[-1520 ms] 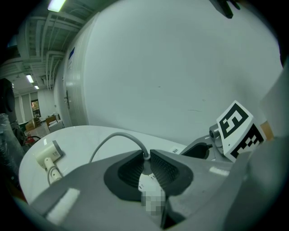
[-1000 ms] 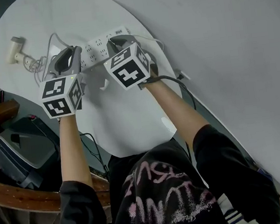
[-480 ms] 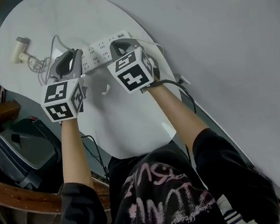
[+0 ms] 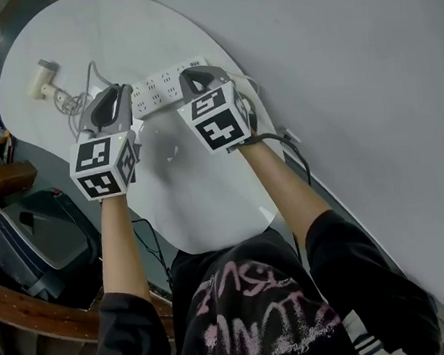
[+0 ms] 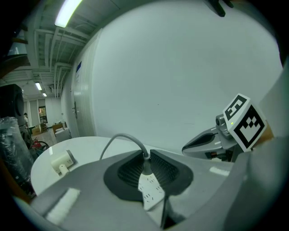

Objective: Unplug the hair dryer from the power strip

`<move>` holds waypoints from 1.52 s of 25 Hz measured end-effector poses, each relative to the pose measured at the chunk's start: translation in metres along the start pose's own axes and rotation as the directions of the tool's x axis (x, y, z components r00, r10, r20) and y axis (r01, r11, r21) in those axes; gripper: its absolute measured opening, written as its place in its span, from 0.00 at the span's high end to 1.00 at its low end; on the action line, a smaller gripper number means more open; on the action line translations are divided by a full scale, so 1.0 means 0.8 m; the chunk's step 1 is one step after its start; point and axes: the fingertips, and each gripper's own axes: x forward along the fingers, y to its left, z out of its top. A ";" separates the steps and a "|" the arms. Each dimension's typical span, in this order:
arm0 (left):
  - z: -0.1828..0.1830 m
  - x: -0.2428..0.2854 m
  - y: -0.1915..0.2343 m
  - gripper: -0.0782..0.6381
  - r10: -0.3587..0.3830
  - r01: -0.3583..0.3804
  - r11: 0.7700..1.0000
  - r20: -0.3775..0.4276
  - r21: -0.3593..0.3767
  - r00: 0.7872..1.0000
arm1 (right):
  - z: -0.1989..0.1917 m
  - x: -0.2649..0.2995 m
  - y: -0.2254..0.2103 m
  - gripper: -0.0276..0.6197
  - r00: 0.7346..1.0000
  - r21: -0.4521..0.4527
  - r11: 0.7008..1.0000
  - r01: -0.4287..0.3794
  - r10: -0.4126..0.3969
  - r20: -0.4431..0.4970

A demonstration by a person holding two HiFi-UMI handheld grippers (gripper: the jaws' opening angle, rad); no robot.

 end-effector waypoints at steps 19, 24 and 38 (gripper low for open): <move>0.044 -0.089 -0.010 0.81 0.104 -0.100 0.994 0.115 -0.038 0.988 | 0.065 -0.104 0.013 0.94 0.978 0.002 1.000 0.019 -0.019 0.208; 0.053 -0.112 -0.015 0.81 0.137 -0.130 0.990 0.145 -0.051 0.980 | 0.081 -0.130 0.014 0.94 0.966 -0.009 1.000 0.015 -0.013 0.259; 0.086 -0.163 -0.013 0.81 0.216 -0.206 0.976 0.227 -0.068 0.950 | 0.121 -0.181 0.012 0.94 0.922 -0.016 1.000 -0.003 0.008 0.386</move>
